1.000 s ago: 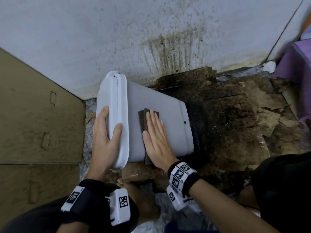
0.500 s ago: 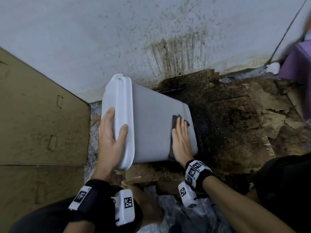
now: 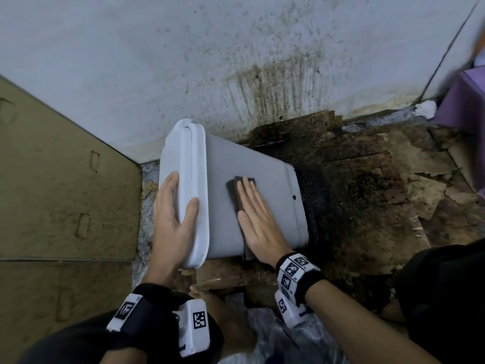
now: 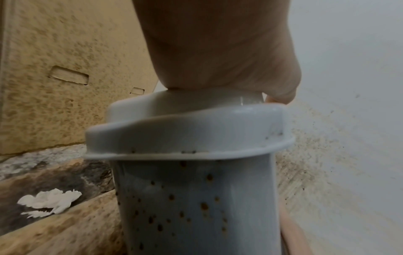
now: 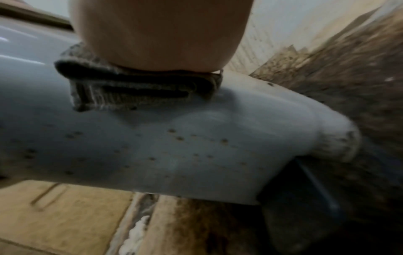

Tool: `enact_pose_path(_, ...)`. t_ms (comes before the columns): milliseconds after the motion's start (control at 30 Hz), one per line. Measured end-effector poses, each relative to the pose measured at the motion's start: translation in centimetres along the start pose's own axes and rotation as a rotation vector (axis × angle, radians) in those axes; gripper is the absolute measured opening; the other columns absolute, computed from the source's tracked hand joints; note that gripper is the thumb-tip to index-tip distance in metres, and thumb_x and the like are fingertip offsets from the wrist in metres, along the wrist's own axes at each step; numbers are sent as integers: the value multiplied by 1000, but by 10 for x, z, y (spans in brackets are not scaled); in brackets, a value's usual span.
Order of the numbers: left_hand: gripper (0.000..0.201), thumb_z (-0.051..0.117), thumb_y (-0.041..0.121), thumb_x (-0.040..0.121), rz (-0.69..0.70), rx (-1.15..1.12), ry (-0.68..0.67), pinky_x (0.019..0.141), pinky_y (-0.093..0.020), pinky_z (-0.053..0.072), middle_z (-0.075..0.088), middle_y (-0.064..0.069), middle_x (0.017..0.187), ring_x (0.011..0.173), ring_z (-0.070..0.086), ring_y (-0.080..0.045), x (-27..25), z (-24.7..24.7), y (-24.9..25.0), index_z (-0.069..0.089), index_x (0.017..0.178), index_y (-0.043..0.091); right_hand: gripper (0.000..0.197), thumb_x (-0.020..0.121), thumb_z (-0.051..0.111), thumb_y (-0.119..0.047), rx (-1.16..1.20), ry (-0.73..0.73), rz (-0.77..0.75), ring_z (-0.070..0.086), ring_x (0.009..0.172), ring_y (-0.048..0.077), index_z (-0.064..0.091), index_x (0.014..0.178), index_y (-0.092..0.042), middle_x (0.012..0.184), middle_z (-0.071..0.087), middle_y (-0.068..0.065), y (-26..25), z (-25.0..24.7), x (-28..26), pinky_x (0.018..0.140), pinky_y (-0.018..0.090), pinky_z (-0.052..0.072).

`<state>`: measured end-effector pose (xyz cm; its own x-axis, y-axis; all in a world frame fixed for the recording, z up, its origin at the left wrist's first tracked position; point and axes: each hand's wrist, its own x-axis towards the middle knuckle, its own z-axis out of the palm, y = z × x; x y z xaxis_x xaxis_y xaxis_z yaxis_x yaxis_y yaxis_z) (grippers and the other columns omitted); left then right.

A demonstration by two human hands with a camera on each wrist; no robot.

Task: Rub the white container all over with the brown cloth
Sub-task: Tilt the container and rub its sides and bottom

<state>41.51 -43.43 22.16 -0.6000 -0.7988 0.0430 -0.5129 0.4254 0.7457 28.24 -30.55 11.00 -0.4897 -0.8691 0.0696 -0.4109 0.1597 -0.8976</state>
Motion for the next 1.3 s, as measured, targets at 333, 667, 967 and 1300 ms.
enact_pose_path(333,66,53,46,99,-8,-17,8,128,-45,26,35,10,164,153,28,-7,1,1,2,37,159,26,62,107,16,-33,42,141,427,-15,157,11,-5,163,-16,171,-13,-1,92,-2,-13,128,36,-5)
enact_pose_path(667,67,50,45,99,5,49,19,124,-31,23,33,9,165,152,27,-9,0,3,2,35,161,24,63,104,6,-46,21,80,157,-21,154,0,-9,163,-29,170,-16,-11,-36,22,6,124,25,-12)
enact_pose_path(967,66,51,44,98,-17,6,7,125,-34,24,34,10,164,152,27,-6,-1,0,4,36,160,26,57,110,23,-29,-19,96,46,-2,158,7,4,165,-26,172,-2,-12,28,2,-17,129,41,9)
enact_pose_path(1300,64,53,45,98,-7,-11,10,127,-45,28,36,10,163,151,31,-8,0,0,3,38,158,27,65,104,19,-44,125,269,482,-12,156,4,3,164,-25,172,-7,-9,97,9,-40,129,37,-3)
